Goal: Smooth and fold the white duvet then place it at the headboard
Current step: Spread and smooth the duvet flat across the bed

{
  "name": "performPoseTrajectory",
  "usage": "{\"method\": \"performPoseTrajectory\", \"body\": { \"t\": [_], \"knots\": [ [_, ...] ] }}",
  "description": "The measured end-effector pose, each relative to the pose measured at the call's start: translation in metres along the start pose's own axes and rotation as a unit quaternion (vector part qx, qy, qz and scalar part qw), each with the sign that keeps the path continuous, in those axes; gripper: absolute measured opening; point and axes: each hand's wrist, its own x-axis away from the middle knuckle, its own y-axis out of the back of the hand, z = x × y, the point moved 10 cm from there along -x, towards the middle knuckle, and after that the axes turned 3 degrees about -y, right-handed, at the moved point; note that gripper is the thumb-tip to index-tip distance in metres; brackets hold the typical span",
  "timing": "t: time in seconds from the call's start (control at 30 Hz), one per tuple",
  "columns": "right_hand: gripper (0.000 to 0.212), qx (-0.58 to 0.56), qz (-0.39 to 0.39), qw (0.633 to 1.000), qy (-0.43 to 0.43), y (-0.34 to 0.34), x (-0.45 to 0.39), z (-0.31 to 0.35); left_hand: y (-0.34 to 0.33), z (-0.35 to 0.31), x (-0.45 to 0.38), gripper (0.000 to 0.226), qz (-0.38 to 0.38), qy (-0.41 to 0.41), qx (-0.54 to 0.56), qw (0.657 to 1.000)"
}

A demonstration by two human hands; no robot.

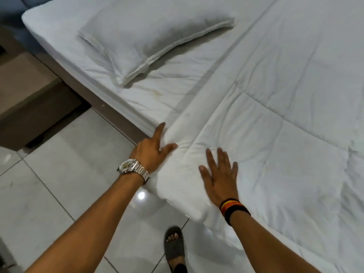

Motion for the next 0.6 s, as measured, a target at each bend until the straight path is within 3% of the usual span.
{"method": "performPoseTrajectory", "body": {
  "t": [0.07,0.13,0.3,0.47,0.6],
  "knots": [
    [0.069,0.034,0.031,0.999,-0.015,-0.014,0.013,-0.016,-0.018,0.012,0.0,0.105,0.05,0.02,-0.019,0.998],
    [0.072,0.026,0.014,0.999,-0.031,-0.007,0.028,-0.025,-0.031,0.011,0.005,0.1,0.055,0.037,0.02,0.998],
    [0.07,0.007,-0.084,0.98,-0.178,0.027,0.102,-0.122,-0.048,-0.026,0.031,0.083,-0.032,0.019,0.142,0.989],
    [0.072,-0.008,-0.161,0.93,-0.329,0.069,0.199,-0.244,-0.06,-0.051,0.036,0.08,-0.084,-0.009,0.093,0.992],
    [0.078,-0.088,-0.202,0.876,-0.429,0.082,0.255,-0.321,-0.076,-0.091,0.049,0.083,-0.154,-0.037,-0.041,0.986]
  ]
}}
